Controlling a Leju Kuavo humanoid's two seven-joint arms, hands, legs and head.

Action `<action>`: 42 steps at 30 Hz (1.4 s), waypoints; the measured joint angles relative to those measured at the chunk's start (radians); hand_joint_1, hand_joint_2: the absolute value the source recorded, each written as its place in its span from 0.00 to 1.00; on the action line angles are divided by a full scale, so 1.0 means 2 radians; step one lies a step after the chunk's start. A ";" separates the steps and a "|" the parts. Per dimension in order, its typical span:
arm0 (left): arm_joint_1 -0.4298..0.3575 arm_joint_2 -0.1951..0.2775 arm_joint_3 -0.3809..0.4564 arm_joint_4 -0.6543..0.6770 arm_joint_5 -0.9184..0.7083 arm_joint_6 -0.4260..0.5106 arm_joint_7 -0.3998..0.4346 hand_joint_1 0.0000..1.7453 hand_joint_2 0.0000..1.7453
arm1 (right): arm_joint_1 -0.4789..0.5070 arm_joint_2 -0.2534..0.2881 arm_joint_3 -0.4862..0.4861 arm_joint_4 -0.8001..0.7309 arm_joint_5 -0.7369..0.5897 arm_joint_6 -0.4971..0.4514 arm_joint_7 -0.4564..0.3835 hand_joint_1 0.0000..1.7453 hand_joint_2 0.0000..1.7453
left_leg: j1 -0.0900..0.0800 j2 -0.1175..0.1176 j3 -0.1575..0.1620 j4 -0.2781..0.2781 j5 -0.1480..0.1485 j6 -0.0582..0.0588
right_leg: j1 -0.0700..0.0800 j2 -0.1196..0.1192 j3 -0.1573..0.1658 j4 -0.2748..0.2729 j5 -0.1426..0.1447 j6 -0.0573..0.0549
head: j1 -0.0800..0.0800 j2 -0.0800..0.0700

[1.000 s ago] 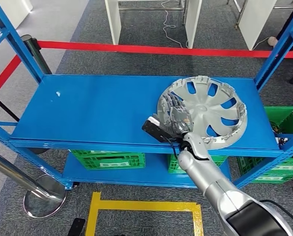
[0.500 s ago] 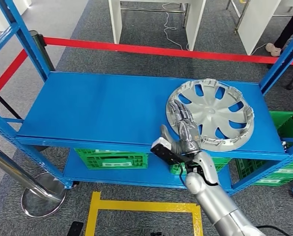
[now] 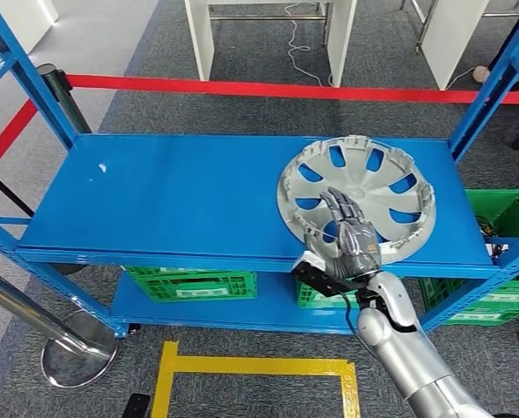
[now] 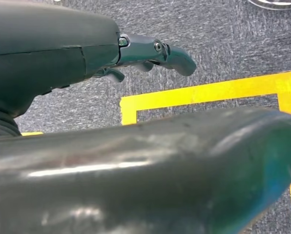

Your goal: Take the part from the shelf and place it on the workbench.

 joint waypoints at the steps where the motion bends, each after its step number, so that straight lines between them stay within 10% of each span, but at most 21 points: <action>1: 0.000 0.000 0.000 0.000 0.000 0.000 0.000 0.00 0.00 | -0.001 -0.005 -0.003 0.005 -0.005 0.006 -0.004 0.00 1.00 | -0.001 0.000 0.011 -0.022 0.015 0.003 | 0.001 0.000 0.000 0.000 0.000 0.000 | 0.000 0.000; 5: -0.001 0.001 0.001 0.000 0.000 -0.001 0.000 0.00 0.00 | -0.009 -0.019 -0.015 0.026 -0.008 0.013 -0.011 0.00 1.00 | -0.005 0.000 0.062 -0.131 0.057 0.016 | 0.003 0.000 -0.001 0.001 0.000 0.004 | 0.001 0.000; 9: -0.001 0.002 0.009 0.000 0.012 -0.001 -0.001 0.00 0.00 | -0.011 -0.026 -0.019 0.044 -0.009 0.022 -0.019 0.00 1.00 | -0.004 0.001 0.066 -0.144 0.059 0.021 | 0.002 0.000 -0.006 0.004 -0.004 0.015 | 0.001 0.000; 13: -0.002 0.000 0.017 0.000 0.019 -0.002 -0.005 0.00 0.00 | -0.010 -0.029 -0.020 0.064 -0.006 0.037 -0.022 0.00 1.00 | -0.002 0.001 0.068 -0.149 0.062 0.026 | 0.000 0.000 -0.056 0.109 -0.056 0.023 | 0.004 0.000; 15: -0.001 0.000 0.022 0.000 0.023 -0.004 -0.007 0.00 0.00 | -0.008 -0.029 -0.020 0.075 -0.006 0.044 -0.023 0.00 1.00 | -0.002 0.001 0.068 -0.148 0.061 0.026 | -0.002 0.000 -0.069 0.133 -0.054 0.026 | 0.004 0.000; 20: -0.003 -0.001 0.037 0.000 0.041 -0.007 -0.012 0.00 0.00 | -0.011 -0.031 -0.019 0.090 -0.007 0.054 -0.026 0.00 1.00 | -0.001 0.000 0.068 -0.140 0.054 0.015 | -0.005 0.001 -0.005 0.006 0.001 0.026 | 0.005 0.000; 25: -0.002 -0.001 0.047 0.000 0.045 -0.009 -0.012 0.00 0.00 | -0.022 -0.035 -0.018 0.108 -0.009 0.080 -0.027 0.00 1.00 | 0.000 0.001 0.063 -0.121 0.039 0.004 | -0.004 0.003 0.003 0.000 -0.002 0.010 | 0.004 0.000; 30: 0.000 0.000 0.049 0.000 0.040 -0.011 -0.007 0.00 0.00 | -0.043 -0.040 -0.017 0.136 -0.007 0.116 -0.018 0.00 1.00 | 0.002 0.001 0.011 0.001 -0.011 0.000 | -0.005 0.003 0.006 -0.001 -0.002 0.004 | 0.003 0.000; 35: -0.002 -0.001 0.049 0.000 0.036 -0.014 -0.007 0.00 0.00 | -0.059 -0.044 -0.010 0.158 0.035 0.105 0.024 0.00 1.00 | 0.004 0.000 0.074 -0.125 0.045 0.002 | -0.003 0.003 0.009 -0.001 -0.001 0.011 | 0.004 0.000; 39: -0.003 -0.001 0.050 0.000 0.036 -0.014 -0.007 0.00 0.00 | -0.068 -0.049 -0.003 0.171 0.069 0.102 0.050 0.00 1.00 | 0.003 0.000 0.077 -0.138 0.050 0.014 | -0.003 0.004 0.007 -0.004 0.000 0.024 | 0.005 0.000; 42: -0.003 -0.001 0.050 0.000 0.035 -0.014 -0.006 0.00 0.00 | -0.079 -0.054 0.009 0.183 0.107 0.103 0.068 0.00 1.00 | 0.003 0.003 0.074 -0.141 0.055 0.022 | -0.003 0.003 -0.024 0.058 -0.038 0.029 | 0.008 0.000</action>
